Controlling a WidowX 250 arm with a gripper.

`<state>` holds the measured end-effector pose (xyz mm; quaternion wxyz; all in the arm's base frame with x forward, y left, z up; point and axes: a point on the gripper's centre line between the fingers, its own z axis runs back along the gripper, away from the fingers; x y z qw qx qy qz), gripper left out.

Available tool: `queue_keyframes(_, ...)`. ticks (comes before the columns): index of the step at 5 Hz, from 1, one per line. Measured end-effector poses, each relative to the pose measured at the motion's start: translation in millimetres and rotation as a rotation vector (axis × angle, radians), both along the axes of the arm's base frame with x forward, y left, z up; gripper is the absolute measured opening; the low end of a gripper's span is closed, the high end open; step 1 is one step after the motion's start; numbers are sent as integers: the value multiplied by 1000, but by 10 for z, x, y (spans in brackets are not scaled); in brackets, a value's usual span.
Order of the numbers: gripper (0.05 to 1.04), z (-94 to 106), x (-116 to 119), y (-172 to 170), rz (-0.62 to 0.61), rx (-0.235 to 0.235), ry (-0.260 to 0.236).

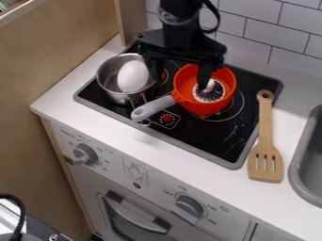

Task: Get the salt shaker out of the orange pot

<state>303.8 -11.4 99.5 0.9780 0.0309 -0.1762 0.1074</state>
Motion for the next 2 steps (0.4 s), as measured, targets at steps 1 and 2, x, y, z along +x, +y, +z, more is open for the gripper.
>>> queue_keyframes(1,999,-12,70,-43,25,-17,-21)
queue_keyframes(2,999,-31,225,-139,63,-36,-45)
